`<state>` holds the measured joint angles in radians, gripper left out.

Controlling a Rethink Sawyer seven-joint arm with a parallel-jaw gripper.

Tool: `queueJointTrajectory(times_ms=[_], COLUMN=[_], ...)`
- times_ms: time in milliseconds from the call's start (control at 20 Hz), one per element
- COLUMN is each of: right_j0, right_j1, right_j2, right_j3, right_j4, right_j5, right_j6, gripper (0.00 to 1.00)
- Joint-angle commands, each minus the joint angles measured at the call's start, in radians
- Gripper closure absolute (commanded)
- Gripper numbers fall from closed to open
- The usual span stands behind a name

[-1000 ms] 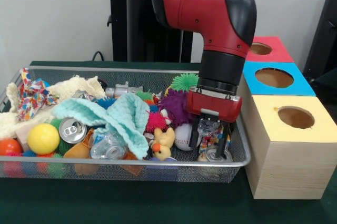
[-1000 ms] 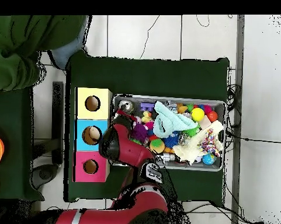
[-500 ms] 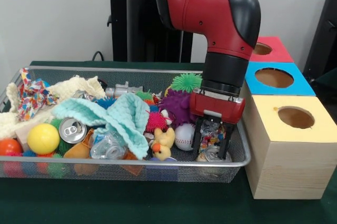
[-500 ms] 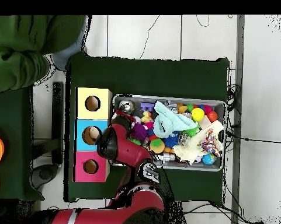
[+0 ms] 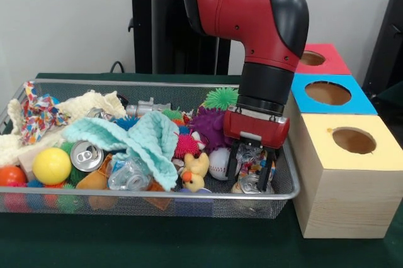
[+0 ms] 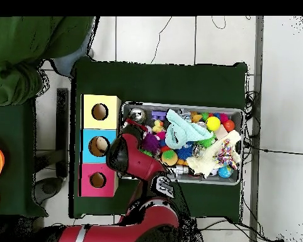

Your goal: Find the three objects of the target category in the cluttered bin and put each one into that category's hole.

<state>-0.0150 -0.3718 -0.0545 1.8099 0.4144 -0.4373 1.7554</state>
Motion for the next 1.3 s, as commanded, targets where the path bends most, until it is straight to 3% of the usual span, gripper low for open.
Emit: queueJointTrajectory(times_ms=[50,600,950,1100,1300], right_j0=[-0.034,0.001,-0.014,-0.051,-0.027], right_j1=[0.018,-0.120,-0.118,-0.114,-0.090], right_j2=[0.074,0.065,0.085,0.129,0.113], right_j3=[0.028,0.139,0.144,0.148,0.126], right_j4=[0.022,0.060,0.061,0.027,0.056], right_j5=[0.029,0.134,0.138,0.119,0.095], right_j6=[0.276,0.276,0.290,0.315,0.310], gripper=[0.00,0.00,0.00,0.00,0.00])
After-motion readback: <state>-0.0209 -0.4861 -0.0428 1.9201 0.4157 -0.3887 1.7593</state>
